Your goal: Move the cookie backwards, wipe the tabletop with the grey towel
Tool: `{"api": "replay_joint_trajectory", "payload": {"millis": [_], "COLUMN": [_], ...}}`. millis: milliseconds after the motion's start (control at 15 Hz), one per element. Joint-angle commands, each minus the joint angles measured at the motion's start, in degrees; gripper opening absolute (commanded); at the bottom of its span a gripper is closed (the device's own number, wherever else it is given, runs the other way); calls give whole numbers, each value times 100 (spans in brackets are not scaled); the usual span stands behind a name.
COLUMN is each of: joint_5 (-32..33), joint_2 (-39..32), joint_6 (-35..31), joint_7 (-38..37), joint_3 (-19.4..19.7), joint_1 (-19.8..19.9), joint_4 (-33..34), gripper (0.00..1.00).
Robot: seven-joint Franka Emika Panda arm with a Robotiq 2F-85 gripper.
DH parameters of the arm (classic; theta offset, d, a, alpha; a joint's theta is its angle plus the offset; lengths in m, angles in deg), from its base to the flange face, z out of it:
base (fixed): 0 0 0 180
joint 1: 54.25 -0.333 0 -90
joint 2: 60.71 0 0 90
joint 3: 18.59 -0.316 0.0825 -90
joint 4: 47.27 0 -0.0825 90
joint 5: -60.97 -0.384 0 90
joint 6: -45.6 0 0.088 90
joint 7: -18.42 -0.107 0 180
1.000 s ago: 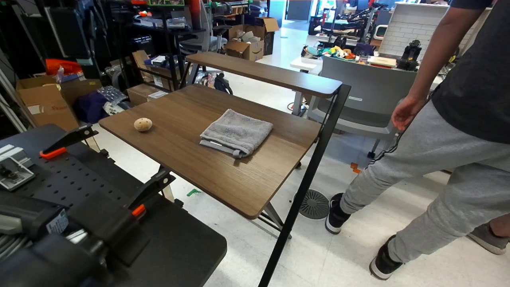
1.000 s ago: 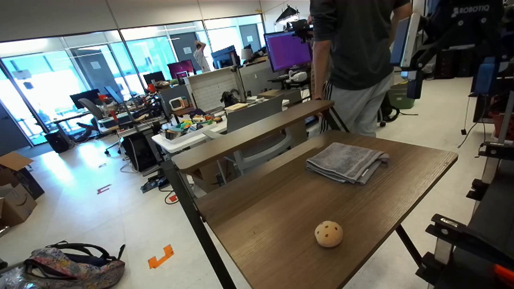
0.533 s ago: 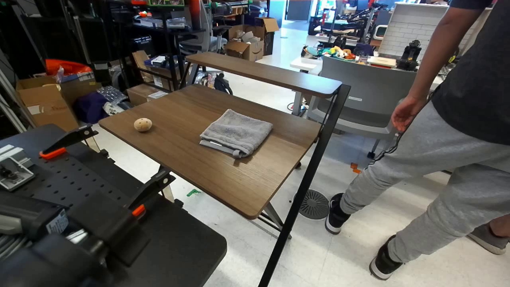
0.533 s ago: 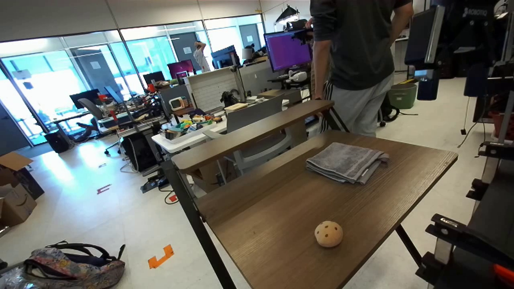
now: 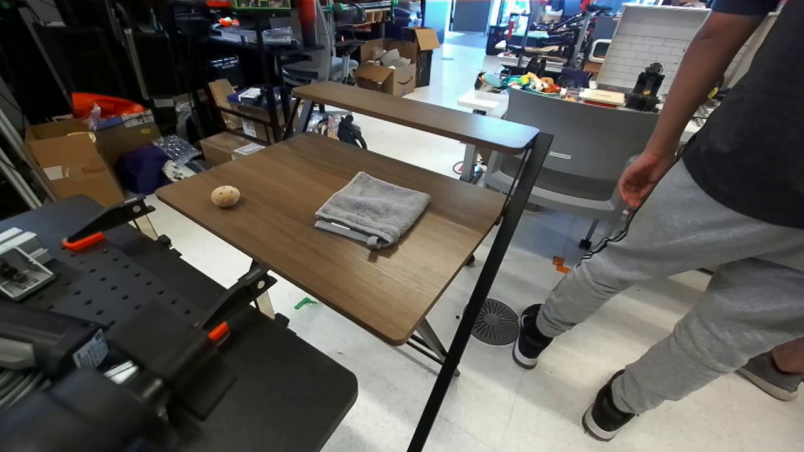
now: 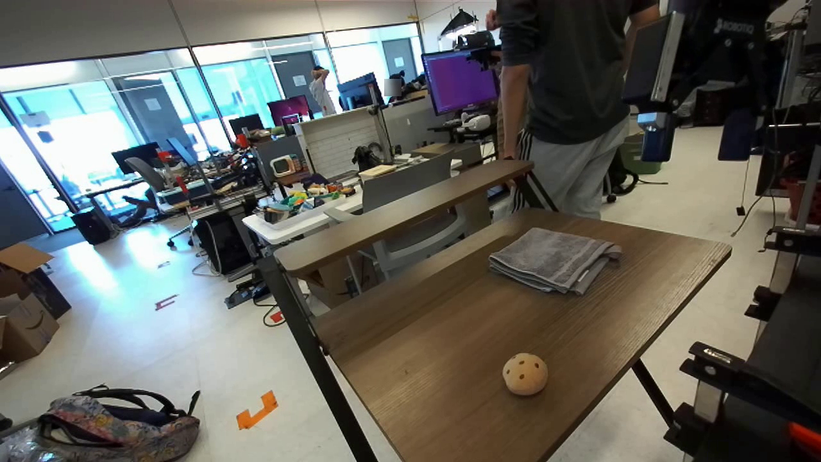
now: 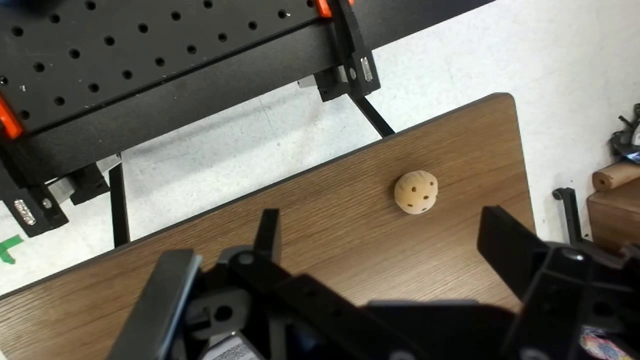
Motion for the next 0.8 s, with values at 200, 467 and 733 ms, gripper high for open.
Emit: {"api": "replay_joint_trajectory", "payload": {"millis": [200, 467, 733], "joint_5": [287, 899, 1890], "joint_2": [-253, -1104, -2237], "joint_6": [-1098, -2299, -2844], "joint_7": [-147, -619, -1531], "joint_3": [-574, -1072, -1145], "joint_1": [166, 100, -30], "joint_4": [147, 436, 833], "gripper": [100, 100, 100]}}
